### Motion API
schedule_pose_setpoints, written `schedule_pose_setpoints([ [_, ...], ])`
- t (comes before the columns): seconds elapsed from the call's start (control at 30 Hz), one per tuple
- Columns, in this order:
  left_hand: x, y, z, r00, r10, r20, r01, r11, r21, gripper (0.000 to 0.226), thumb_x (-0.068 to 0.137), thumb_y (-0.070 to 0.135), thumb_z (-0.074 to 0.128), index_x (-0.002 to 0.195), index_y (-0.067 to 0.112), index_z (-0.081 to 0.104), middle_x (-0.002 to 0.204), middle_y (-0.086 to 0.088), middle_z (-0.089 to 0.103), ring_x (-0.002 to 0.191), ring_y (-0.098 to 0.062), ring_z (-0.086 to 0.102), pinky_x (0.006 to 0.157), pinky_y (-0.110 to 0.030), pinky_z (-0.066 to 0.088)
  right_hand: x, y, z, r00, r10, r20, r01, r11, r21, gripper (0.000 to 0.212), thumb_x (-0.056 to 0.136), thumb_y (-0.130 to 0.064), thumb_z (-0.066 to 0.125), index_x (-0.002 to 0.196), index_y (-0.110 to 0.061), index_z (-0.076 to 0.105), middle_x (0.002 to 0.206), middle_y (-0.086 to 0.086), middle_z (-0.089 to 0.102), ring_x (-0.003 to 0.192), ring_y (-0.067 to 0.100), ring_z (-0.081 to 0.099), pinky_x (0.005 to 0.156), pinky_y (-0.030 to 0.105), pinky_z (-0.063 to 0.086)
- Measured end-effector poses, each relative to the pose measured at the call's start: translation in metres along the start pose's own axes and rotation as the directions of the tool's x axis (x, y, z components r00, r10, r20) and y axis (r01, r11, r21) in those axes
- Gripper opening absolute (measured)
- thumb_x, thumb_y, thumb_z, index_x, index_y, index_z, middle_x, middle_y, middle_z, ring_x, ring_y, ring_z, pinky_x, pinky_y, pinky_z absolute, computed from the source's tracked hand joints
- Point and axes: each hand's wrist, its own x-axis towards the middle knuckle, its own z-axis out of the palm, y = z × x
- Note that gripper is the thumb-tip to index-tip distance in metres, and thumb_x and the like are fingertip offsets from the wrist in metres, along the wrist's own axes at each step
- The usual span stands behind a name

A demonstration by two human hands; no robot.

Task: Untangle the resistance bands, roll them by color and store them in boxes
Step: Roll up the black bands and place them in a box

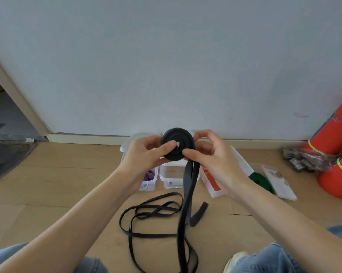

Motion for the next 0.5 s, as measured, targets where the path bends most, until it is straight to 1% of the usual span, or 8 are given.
schedule_pose_setpoints([
  [0.07,-0.001,-0.002,-0.002,0.998,-0.038,0.041,0.034,0.995,0.097,0.027,0.079,0.024,0.07,0.103,0.011,0.067,0.098,-0.005,0.073,0.089,-0.018,0.07,0.097,-0.056,0.038,0.001,0.003,-0.006,0.999,-0.037,0.025,0.039,0.995,-0.095,0.02,0.082,-0.014,0.069,0.095,-0.02,0.056,0.084,-0.001,0.073,0.081,0.011,0.069,0.075,0.025,0.052],
  [0.1,-0.001,-0.001,-0.004,0.996,-0.048,0.072,0.033,0.981,0.192,0.026,0.079,0.023,0.071,0.103,0.014,0.067,0.097,-0.002,0.073,0.089,-0.018,0.07,0.097,-0.056,0.04,0.002,0.003,-0.008,0.996,-0.068,0.052,0.076,0.982,-0.172,0.019,0.083,-0.014,0.068,0.095,-0.025,0.058,0.086,-0.004,0.073,0.085,0.009,0.068,0.08,0.027,0.051],
  [0.17,-0.001,-0.001,-0.004,0.991,-0.057,0.119,0.013,0.94,0.342,0.023,0.078,0.02,0.072,0.101,0.021,0.068,0.093,0.001,0.073,0.088,-0.026,0.068,0.093,-0.055,0.044,0.003,0.002,-0.008,0.979,-0.154,0.131,0.19,0.923,-0.335,0.021,0.087,-0.015,0.063,0.096,-0.033,0.06,0.092,-0.011,0.07,0.094,0.006,0.064,0.089,0.03,0.05],
  [0.23,-0.003,-0.001,-0.003,0.989,-0.044,0.144,-0.011,0.932,0.363,0.024,0.076,0.015,0.074,0.099,0.022,0.067,0.09,0.0,0.073,0.092,-0.029,0.067,0.093,-0.055,0.045,0.004,0.0,-0.005,0.948,-0.236,0.215,0.306,0.861,-0.405,0.023,0.089,-0.012,0.06,0.097,-0.033,0.062,0.093,-0.017,0.067,0.095,0.002,0.061,0.089,0.026,0.049],
  [0.3,-0.003,-0.001,-0.001,0.99,-0.016,0.142,-0.037,0.931,0.363,0.023,0.075,0.012,0.074,0.096,0.02,0.068,0.089,-0.003,0.073,0.092,-0.027,0.067,0.091,-0.057,0.047,0.004,0.0,-0.003,0.939,-0.255,0.229,0.328,0.862,-0.386,0.026,0.089,-0.011,0.06,0.098,-0.035,0.062,0.094,-0.018,0.067,0.095,0.0,0.061,0.087,0.024,0.05],
  [0.37,-0.003,0.001,-0.004,0.993,0.008,0.12,-0.046,0.945,0.323,0.024,0.075,0.011,0.074,0.097,0.018,0.068,0.089,0.0,0.073,0.089,-0.032,0.067,0.09,-0.056,0.045,0.006,0.0,-0.007,0.956,-0.23,0.181,0.278,0.905,-0.321,0.027,0.085,-0.013,0.065,0.096,-0.038,0.06,0.093,-0.018,0.069,0.096,0.0,0.062,0.085,0.022,0.052],
  [0.43,-0.001,0.004,-0.009,0.994,0.045,0.102,-0.069,0.965,0.252,0.026,0.076,0.01,0.074,0.1,0.019,0.068,0.093,0.003,0.074,0.091,-0.022,0.068,0.09,-0.042,0.052,0.01,-0.003,-0.013,0.974,-0.195,0.116,0.216,0.954,-0.207,0.028,0.08,-0.015,0.071,0.096,-0.032,0.057,0.09,-0.014,0.071,0.09,0.002,0.065,0.081,0.02,0.053],
  [0.5,0.001,0.006,-0.012,0.992,0.074,0.101,-0.09,0.982,0.164,0.026,0.077,0.009,0.072,0.101,0.017,0.068,0.096,0.002,0.074,0.091,-0.017,0.07,0.082,-0.027,0.056,0.013,-0.006,-0.017,0.98,-0.187,0.073,0.196,0.969,-0.149,0.026,0.076,-0.018,0.075,0.093,-0.028,0.059,0.088,-0.011,0.07,0.085,0.005,0.067,0.077,0.02,0.053],
])
